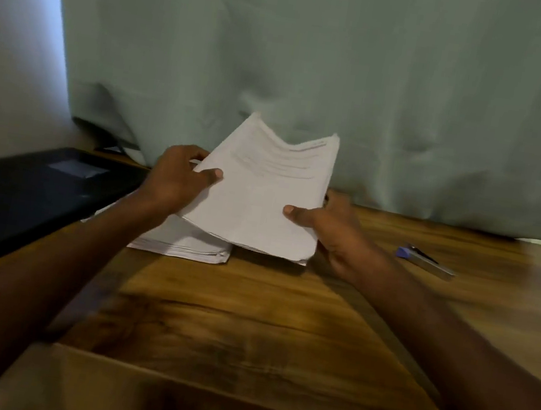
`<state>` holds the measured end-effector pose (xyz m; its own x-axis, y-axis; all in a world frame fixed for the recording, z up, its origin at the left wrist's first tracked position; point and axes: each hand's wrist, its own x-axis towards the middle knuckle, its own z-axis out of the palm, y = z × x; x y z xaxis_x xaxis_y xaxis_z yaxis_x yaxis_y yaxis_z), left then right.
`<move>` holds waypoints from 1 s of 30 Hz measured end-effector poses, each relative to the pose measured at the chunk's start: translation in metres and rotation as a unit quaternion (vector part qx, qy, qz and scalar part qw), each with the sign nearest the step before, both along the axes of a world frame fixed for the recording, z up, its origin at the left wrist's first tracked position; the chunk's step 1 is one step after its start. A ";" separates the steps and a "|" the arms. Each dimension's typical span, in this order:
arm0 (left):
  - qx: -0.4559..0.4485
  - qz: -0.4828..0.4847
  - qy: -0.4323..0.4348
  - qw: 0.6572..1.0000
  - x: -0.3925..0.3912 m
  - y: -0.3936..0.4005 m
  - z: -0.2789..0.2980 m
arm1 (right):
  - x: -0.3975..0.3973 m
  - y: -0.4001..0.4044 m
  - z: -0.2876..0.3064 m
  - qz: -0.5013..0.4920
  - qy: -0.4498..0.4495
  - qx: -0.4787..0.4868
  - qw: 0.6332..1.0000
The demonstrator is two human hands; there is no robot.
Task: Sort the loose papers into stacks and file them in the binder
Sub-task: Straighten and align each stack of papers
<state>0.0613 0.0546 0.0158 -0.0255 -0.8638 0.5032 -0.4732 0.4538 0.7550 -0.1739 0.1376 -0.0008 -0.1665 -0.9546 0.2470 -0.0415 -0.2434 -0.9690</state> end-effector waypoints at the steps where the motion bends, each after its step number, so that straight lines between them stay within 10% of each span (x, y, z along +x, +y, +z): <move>1: 0.018 0.019 -0.012 1.000 0.016 -0.002 0.000 | 0.014 -0.006 -0.002 0.013 0.004 0.015 1.000; 15: 0.095 0.171 -0.272 0.942 0.088 -0.019 -0.039 | 0.103 -0.073 -0.010 -0.069 0.180 0.138 0.972; 30: 0.137 0.074 -0.167 0.974 0.057 -0.034 -0.040 | 0.043 -0.073 -0.005 -0.140 0.322 0.188 0.917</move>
